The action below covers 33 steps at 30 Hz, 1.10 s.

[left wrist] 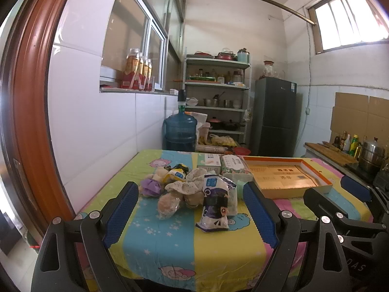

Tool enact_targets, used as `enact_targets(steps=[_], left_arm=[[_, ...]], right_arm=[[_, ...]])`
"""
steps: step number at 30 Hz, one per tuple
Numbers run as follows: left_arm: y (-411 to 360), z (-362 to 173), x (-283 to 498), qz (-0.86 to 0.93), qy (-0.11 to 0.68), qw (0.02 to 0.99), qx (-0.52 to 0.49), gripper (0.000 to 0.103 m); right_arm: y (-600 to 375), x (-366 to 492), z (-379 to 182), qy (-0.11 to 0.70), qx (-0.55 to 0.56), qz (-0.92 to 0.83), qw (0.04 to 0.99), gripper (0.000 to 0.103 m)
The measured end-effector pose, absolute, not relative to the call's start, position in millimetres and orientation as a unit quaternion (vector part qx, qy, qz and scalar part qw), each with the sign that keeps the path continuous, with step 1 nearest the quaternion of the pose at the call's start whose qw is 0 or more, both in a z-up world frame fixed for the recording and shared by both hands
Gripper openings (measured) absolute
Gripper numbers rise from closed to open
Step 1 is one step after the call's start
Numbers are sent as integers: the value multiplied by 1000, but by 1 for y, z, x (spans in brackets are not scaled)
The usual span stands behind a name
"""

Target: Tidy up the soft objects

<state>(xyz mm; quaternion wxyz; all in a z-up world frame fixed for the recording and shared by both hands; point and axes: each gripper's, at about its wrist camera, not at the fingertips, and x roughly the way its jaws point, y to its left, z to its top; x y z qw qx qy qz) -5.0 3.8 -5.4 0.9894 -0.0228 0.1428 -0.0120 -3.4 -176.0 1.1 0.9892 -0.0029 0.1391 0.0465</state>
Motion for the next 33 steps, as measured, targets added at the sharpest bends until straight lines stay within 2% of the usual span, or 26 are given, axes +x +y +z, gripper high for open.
enact_targets(steps=[33], left_arm=[[2, -9, -6, -13, 150, 988, -25, 89]], right_arm=[[-172, 0, -4, 148, 4, 54, 987, 93]])
